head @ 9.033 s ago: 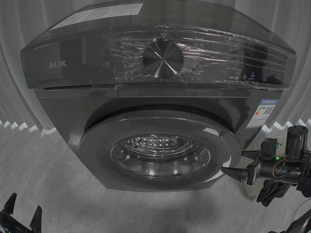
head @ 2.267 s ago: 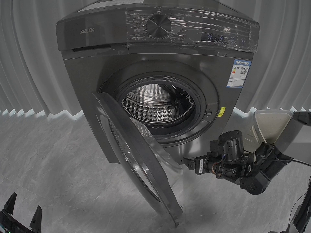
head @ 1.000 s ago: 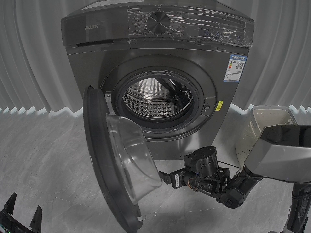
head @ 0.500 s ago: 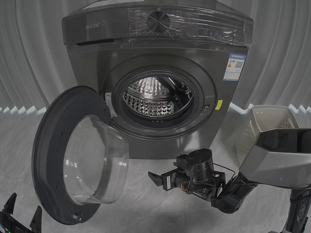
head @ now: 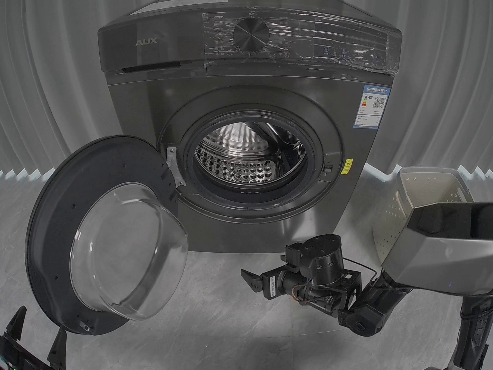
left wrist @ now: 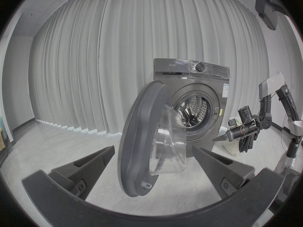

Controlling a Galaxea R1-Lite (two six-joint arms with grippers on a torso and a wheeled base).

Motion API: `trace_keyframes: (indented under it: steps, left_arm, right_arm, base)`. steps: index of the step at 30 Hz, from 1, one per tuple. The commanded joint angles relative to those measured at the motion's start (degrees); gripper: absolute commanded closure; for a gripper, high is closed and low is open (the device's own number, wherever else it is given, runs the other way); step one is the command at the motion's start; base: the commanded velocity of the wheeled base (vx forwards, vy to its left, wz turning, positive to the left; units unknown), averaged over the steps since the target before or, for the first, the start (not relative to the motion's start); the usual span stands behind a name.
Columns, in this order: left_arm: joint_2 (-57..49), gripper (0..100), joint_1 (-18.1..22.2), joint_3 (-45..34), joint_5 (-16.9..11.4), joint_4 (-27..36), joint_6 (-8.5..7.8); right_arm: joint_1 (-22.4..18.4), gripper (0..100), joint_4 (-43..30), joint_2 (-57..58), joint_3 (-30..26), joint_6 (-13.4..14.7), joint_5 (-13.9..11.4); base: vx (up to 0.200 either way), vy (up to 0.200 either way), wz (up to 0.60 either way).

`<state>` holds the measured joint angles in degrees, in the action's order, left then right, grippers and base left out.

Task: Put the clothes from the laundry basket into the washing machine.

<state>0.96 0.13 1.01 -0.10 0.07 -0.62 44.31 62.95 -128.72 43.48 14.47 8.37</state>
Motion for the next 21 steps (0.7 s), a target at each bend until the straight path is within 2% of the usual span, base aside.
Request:
trace_keyframes:
  steps: [1,6,10,12,13,21]
  left_arm:
    - [-0.96,0,0.04,-0.92,0.01,0.01,0.01]
    - [-0.96,0,0.04,-0.92,0.01,0.01,0.01]
    - [-0.96,0,0.04,-0.92,0.01,0.01,0.01]
    - [-0.96,0,0.04,-0.92,0.01,0.01,0.01]
    - [-0.96,0,-0.05,-0.92,0.01,0.01,0.01]
    - [-0.96,0,0.04,-0.92,0.01,0.01,0.01]
  right_arm:
    - [-3.09,0,-0.11,4.36,-2.44,-0.67,0.15]
    - [-10.12,0,2.53,12.7,-10.17,-3.75,-0.03]
    - [-17.15,0,5.16,21.23,-16.68,-7.44,-0.55]
    - [-18.03,0,5.16,22.72,-17.73,-7.88,-0.64]
    - [-20.41,0,5.08,28.17,-21.42,-8.85,-1.34]
    - [-25.59,0,4.46,47.07,-33.55,-9.02,-1.26]
  base:
    - [0.0,0.0,0.0]
    - [0.0,0.0,0.0]
    - [0.0,0.0,0.0]
    - [0.0,0.0,0.0]
    - [0.0,0.0,0.0]
    - [0.0,0.0,0.0]
